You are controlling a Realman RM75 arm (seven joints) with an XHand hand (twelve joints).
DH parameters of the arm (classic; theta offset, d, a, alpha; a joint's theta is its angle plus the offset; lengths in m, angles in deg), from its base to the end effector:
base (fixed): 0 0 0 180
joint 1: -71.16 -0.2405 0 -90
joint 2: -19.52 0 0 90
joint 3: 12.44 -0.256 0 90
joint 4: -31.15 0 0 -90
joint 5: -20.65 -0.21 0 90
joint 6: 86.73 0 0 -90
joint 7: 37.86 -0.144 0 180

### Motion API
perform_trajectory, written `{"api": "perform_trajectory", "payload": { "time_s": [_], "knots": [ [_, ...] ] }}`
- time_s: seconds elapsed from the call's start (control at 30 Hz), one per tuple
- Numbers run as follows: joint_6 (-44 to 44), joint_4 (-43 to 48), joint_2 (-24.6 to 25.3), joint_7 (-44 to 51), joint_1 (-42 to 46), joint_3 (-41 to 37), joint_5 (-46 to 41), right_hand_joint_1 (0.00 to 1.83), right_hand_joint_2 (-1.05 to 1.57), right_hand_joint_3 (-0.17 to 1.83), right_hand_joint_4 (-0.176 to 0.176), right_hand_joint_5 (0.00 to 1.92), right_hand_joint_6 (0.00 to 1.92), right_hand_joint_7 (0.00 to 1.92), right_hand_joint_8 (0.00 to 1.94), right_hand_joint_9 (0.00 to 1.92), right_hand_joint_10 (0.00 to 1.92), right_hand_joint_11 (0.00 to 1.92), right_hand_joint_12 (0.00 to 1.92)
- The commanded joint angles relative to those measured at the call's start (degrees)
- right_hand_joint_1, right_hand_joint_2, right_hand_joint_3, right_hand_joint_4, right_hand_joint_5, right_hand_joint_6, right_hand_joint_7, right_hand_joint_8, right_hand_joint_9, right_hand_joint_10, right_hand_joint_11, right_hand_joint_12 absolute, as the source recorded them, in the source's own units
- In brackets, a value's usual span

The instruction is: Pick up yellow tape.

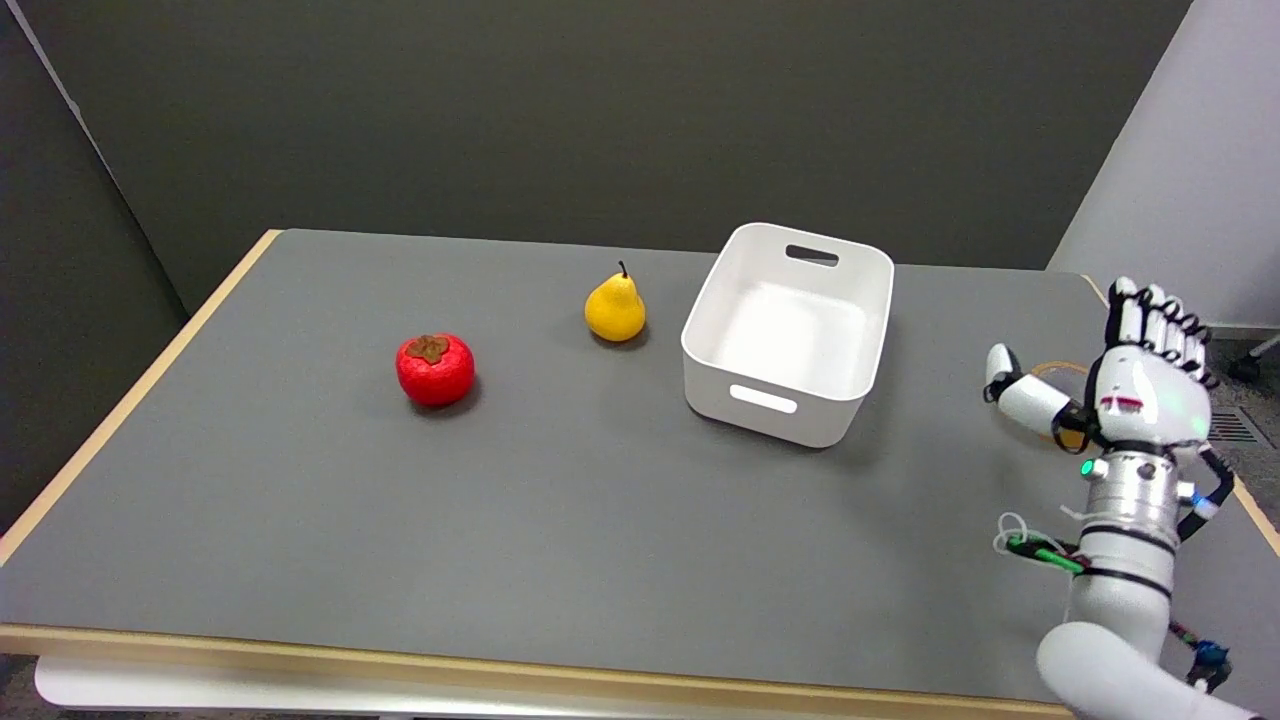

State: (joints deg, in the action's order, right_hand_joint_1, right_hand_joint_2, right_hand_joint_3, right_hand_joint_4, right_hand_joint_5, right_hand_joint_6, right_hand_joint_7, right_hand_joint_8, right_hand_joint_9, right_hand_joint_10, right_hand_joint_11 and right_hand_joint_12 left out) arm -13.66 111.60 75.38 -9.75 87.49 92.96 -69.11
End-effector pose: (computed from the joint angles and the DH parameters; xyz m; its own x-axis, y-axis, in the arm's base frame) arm -0.2778 -0.2064 0.4626 0.9065 0.4211 0.0291 -0.3238 0.6493 0.6881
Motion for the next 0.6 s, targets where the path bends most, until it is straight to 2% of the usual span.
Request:
{"api": "perform_trajectory", "payload": {
  "time_s": [0.03, 0.3, 0.6],
  "knots": [
    [1.4, 0.9, 3.4, 7.9, -3.3, 7.5, -12.0, 0.29, 0.5, 0.88, 0.007, 0.04, 0.21, 0.02, 0.09, 0.0, 0.08, 0.0, 0.46],
    [-6.4, -6.4, 0.9, 7.8, -9.1, 5.9, -15.3, 0.31, 0.5, 0.88, 0.007, 0.04, 0.22, 0.03, 0.09, 0.0, 0.1, 0.0, 0.49],
    [-15.3, -13.1, 0.7, 6.4, -10.3, -1.6, -15.2, 0.32, 0.51, 0.88, 0.014, 0.03, 0.21, 0.01, 0.09, 0.0, 0.09, 0.0, 0.5]
  ]
}}
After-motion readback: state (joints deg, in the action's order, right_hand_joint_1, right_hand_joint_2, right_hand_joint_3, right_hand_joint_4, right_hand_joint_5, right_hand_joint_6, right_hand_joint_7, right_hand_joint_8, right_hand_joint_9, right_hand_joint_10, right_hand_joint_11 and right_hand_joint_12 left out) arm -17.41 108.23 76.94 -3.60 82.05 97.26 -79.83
